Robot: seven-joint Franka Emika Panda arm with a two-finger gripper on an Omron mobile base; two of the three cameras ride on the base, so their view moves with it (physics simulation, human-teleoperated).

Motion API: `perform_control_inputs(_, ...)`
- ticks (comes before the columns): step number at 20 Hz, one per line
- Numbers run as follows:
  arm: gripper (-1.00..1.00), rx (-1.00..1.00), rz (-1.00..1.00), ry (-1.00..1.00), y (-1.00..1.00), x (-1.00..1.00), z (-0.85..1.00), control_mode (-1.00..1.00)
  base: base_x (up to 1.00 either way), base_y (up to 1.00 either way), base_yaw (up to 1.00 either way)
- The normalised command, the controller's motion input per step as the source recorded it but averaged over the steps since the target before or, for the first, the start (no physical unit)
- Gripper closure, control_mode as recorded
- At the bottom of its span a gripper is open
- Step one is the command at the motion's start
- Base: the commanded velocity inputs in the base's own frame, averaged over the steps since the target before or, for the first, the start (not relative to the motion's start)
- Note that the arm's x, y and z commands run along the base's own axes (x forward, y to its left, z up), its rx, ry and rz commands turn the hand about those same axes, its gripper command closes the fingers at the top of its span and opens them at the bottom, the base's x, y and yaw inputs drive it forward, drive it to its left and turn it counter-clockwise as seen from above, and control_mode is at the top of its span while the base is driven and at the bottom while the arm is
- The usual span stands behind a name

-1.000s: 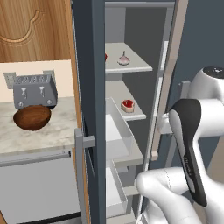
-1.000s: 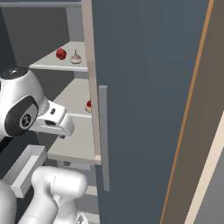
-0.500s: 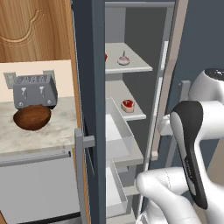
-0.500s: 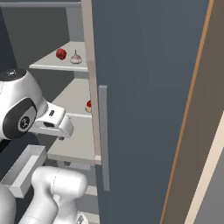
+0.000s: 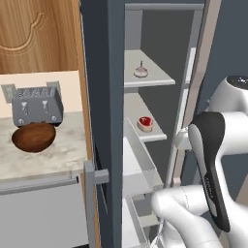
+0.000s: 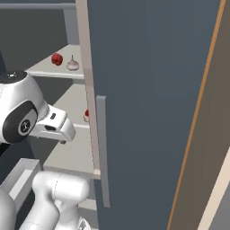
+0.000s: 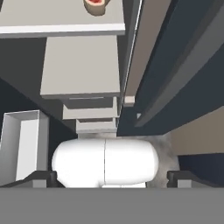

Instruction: Take the steak, bell pepper, and garlic from the freezer and place them in the bowl on the counter.

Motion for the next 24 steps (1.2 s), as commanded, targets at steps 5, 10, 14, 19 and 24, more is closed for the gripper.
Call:
perform_control_inputs(5, -1.00, 0.00, 0.00, 0.00, 0.00, 0.00, 0.00, 1.00, 0.46, 0.00, 0.00)
perform_control_inputs(10, -1.00, 0.00, 0.00, 0.00, 0.00, 0.00, 0.00, 1.00, 0.33, 0.00, 0.00)
perform_control_inputs(14, -1.00, 0.00, 0.00, 0.00, 0.00, 0.00, 0.00, 1.00, 0.24, 0.10, 0.00)
perform_control_inputs(19, -1.00, 0.00, 0.00, 0.00, 0.00, 0.00, 0.00, 1.00, 0.15, 0.32, 0.00)
perform_control_inputs(24, -1.00, 0.00, 0.00, 0.00, 0.00, 0.00, 0.00, 1.00, 0.08, 0.42, 0.00)
